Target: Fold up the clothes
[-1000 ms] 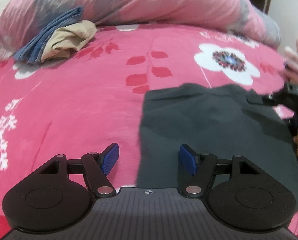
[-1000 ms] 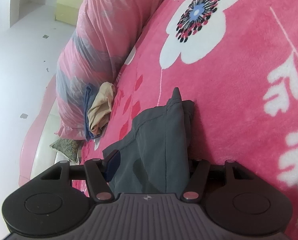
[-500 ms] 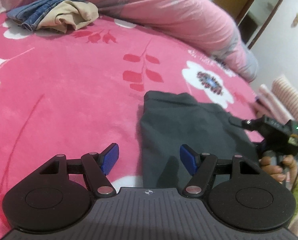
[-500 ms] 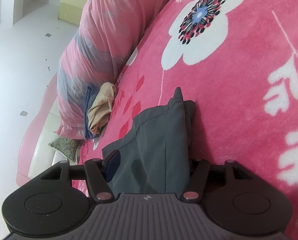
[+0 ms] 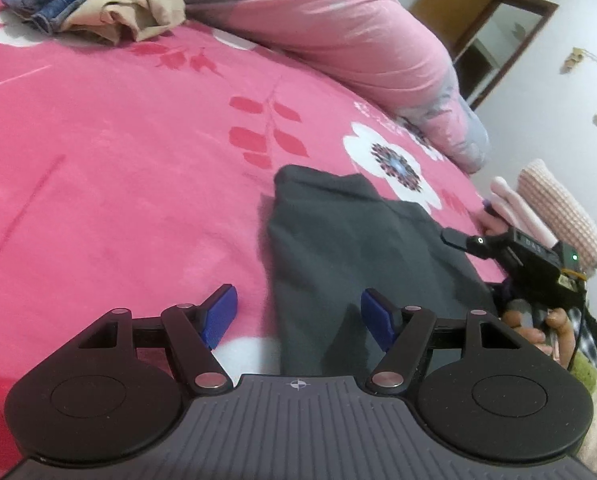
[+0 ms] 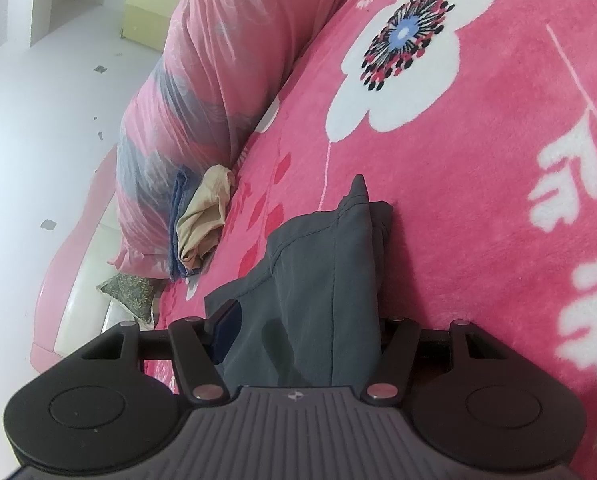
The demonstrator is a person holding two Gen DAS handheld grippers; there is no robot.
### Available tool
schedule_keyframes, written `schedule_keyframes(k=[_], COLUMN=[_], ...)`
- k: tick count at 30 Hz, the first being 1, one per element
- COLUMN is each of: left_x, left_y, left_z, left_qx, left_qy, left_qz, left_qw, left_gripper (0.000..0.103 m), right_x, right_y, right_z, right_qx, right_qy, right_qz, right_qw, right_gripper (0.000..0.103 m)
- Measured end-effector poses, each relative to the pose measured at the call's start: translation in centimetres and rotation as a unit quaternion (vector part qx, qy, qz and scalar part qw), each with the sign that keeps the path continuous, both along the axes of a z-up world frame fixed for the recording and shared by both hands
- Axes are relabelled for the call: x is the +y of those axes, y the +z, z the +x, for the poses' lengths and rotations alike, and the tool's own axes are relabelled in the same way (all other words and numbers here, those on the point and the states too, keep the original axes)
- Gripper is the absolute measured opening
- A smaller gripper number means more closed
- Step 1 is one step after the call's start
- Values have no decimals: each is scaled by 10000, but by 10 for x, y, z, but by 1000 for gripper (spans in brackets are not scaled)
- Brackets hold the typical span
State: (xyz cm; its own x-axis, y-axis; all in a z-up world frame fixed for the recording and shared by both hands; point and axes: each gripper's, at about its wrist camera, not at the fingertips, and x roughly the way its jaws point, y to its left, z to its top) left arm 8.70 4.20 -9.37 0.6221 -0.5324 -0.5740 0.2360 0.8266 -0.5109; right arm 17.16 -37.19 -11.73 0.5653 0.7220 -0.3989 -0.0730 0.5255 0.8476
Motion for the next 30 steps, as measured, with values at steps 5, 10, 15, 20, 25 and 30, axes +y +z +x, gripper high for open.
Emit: schedule_keyframes(k=[5,10,15,20,25,30], left_x=[0,-1,-7,-19,-26,-26], left_y=[-4,-8,-15,-18,-23,-27], left_z=[11,32,53,70,87,94], left_qx=[96,295,420,489,623,681], left_qy=[-72,-346,-600,-934,-1264,-1602], left_qz=[-237,-520,-733,-822,-1088,-1407], left_qw=[9996,9976,9946,9910,9840,9746], left_gripper=[69,69,69,69,69,69], right_x=[-2,-3,-6,-8,-9,-10], right_y=[-2,-3,-4,-4,-4,-1], right_z=[-1,-1,-1,-1,1,4], right_qx=[-59,-105,-164,-219,-249,-332], right_qy=[42,115,203,331,510,803], right_qz=[70,120,201,242,262,234], right_qw=[9999,9998,9995,9989,9980,9959], right_gripper=[61,61,61,61,61,59])
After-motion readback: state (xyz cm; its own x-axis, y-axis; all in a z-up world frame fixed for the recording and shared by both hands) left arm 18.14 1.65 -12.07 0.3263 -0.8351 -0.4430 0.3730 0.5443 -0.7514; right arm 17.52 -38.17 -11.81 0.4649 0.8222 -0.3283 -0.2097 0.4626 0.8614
